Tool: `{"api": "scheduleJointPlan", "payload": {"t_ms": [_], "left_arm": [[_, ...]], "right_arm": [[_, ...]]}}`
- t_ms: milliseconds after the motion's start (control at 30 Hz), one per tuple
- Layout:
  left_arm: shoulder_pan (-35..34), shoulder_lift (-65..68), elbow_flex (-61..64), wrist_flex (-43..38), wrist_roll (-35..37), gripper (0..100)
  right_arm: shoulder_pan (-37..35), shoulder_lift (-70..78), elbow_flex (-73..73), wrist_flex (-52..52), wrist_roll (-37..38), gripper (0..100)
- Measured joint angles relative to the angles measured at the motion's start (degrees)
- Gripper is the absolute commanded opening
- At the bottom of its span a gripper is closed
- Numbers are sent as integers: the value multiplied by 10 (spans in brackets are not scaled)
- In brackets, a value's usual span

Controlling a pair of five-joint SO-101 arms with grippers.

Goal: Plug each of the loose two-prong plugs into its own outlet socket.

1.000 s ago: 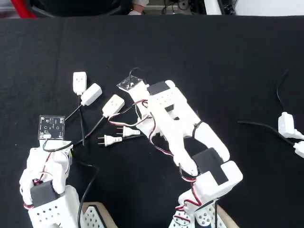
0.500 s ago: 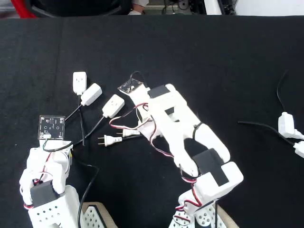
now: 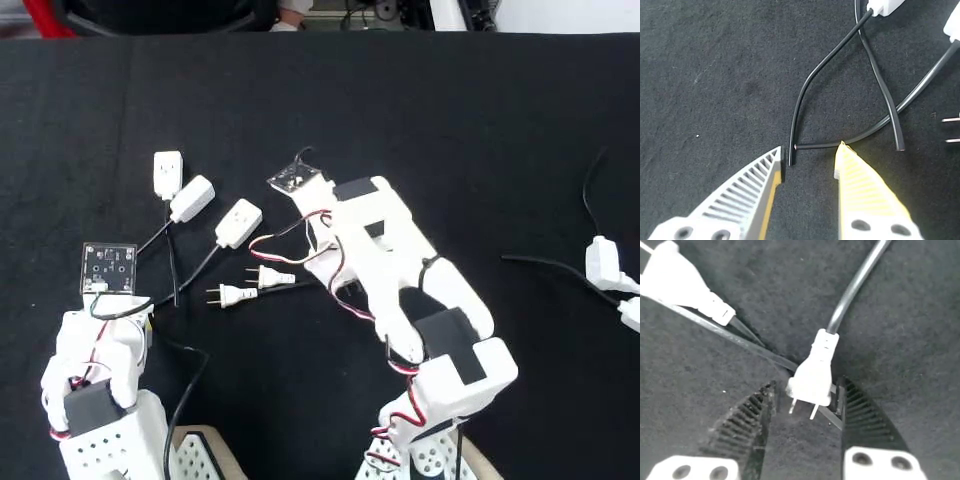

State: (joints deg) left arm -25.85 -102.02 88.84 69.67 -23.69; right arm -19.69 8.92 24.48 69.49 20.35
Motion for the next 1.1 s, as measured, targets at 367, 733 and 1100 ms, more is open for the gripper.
{"api": "scheduleJointPlan", "payload": {"t_ms": [367, 733, 1100], "left_arm": [[0, 0, 0, 0, 0, 180], [0, 0, 0, 0, 0, 180], [0, 0, 0, 0, 0, 180]], "right_arm": [[-1, 39, -19, 2, 7, 186], [-4, -46, -19, 43, 9, 184], [-65, -48, -19, 43, -11, 184]]}}
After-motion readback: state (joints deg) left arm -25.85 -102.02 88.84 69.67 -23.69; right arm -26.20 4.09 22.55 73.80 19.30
